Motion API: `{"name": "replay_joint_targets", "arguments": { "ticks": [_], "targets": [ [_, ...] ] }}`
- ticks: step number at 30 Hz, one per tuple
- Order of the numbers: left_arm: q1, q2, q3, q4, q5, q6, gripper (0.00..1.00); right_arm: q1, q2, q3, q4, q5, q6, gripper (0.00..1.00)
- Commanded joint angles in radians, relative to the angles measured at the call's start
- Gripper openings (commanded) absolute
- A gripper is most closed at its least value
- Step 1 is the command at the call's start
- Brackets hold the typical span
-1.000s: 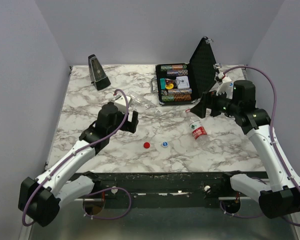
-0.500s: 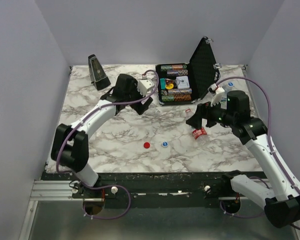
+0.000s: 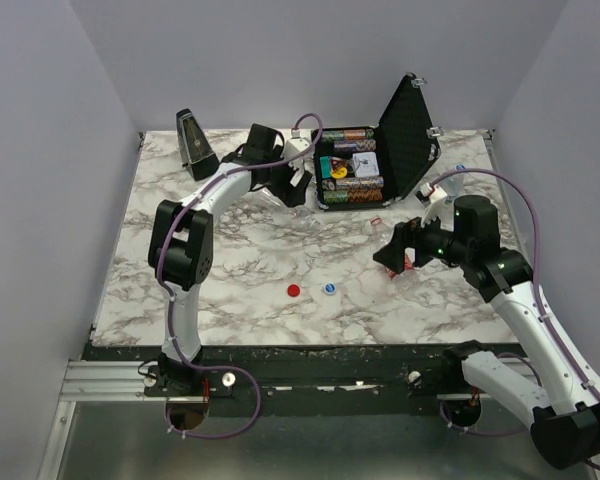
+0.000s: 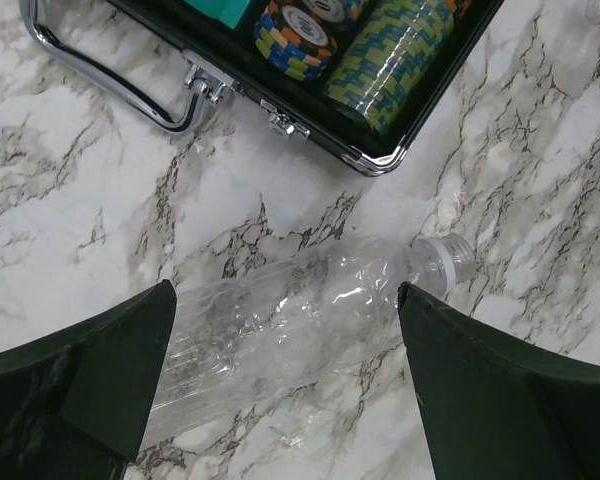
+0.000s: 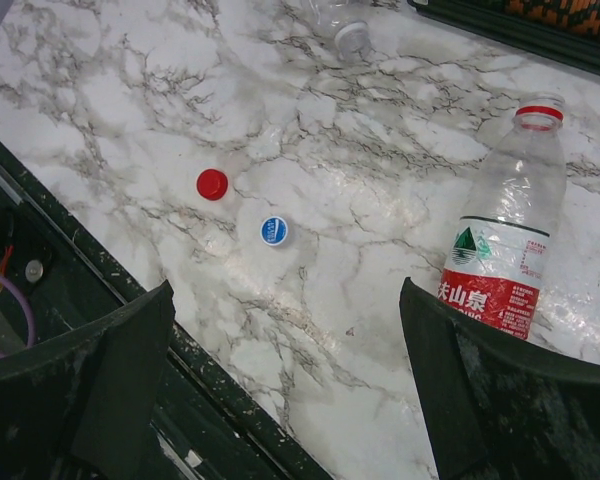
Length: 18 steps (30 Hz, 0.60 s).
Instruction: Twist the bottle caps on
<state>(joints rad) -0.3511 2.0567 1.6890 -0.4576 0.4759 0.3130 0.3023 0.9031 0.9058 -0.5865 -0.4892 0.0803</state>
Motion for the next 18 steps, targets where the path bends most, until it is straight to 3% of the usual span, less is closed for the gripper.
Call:
{"name": "replay_joint_targets", "arguments": {
  "ticks": [1,18],
  "targets": [
    [0.018,0.026,0.018,-0.041,-0.008,-0.072,0.99,0.009,-0.049,-0.057,0.057,-0.02,-0.004,1.0],
    [0.031,-0.15,-0.247,-0.041,-0.1,-0.207,0.99,0.009,-0.067,-0.071,0.045,-0.029,-0.02,1.0]
  ]
}}
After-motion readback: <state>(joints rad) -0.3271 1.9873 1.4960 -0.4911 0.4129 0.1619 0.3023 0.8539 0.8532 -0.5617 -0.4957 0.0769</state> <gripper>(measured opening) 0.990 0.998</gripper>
